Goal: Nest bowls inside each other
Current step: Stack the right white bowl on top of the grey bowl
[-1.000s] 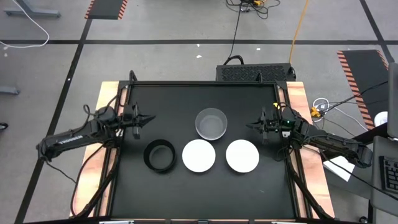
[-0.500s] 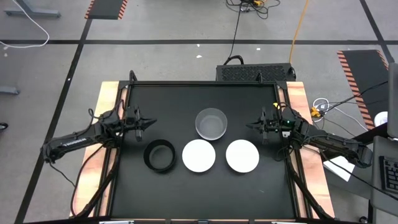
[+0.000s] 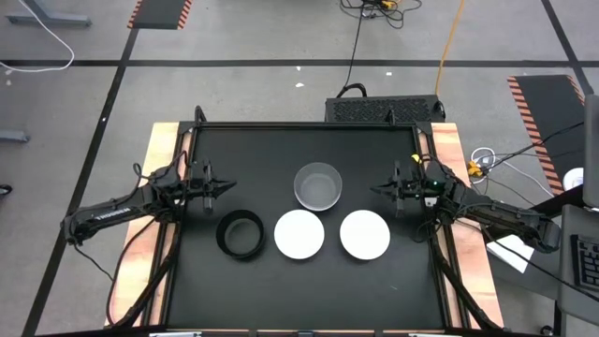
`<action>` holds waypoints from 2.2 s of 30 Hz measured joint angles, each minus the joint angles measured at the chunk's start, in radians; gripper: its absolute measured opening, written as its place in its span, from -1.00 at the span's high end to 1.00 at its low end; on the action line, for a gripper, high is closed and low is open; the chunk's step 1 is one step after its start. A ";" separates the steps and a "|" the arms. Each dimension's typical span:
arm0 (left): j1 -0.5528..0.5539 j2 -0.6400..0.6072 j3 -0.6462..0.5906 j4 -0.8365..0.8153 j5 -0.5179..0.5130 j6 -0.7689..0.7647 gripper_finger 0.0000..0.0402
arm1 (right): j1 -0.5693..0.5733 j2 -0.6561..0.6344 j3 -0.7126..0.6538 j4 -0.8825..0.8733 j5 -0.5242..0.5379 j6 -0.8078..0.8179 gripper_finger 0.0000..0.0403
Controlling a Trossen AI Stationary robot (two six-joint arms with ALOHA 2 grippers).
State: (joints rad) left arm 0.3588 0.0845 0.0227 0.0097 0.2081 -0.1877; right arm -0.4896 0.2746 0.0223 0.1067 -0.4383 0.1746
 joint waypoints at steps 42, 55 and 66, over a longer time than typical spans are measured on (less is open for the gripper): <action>0.000 0.000 0.000 0.000 0.003 0.028 0.96 | 0.277 0.164 0.262 -0.407 -0.019 0.459 0.00; 0.000 0.032 0.001 -0.001 0.003 0.049 0.96 | 0.372 0.471 0.544 -0.781 0.205 0.372 0.00; 0.000 0.117 0.001 -0.001 0.002 0.055 0.96 | 0.422 0.698 0.544 -0.743 0.233 0.412 0.00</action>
State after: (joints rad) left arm 0.3588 0.2010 0.0235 0.0090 0.2099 -0.1329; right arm -0.0673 0.9723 0.5659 -0.6366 -0.2054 0.5869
